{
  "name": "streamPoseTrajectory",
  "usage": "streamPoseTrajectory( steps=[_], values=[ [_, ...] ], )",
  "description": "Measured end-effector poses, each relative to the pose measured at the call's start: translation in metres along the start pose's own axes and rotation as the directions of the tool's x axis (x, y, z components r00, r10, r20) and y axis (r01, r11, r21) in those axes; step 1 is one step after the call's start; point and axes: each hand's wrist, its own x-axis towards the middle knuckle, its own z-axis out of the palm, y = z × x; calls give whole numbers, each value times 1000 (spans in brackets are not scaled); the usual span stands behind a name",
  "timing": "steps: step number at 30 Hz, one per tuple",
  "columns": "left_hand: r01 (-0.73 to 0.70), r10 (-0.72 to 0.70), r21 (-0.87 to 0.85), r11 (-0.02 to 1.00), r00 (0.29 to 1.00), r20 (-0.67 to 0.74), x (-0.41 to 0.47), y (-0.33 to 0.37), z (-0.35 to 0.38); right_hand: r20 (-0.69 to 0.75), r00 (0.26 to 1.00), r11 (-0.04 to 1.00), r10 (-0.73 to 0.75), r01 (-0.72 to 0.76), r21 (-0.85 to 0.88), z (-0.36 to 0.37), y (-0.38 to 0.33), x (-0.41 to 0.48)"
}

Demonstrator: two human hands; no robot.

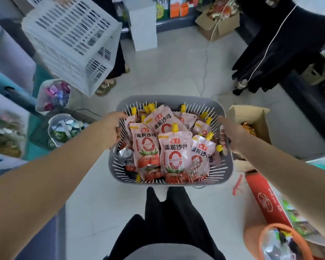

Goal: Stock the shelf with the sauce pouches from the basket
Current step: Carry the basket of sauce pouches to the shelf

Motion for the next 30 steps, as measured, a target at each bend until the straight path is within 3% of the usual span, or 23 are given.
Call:
streamPoseTrajectory(
  steps=[13, 20, 30],
  values=[
    [42, -42, -24, 999, 999, -9, 93, 191, 82, -36, 999, 999, -1, -1, -41, 11, -175, 136],
    [82, -83, 89, 993, 997, 3, 160, 302, 106, -68, 998, 1000, 16, -15, 13, 41, -259, 204],
    [25, -25, 80, 996, 1000, 7, 240, 457, 130, -58, 998, 999, 27, -26, 28, 82, -388, 316]
  ],
)
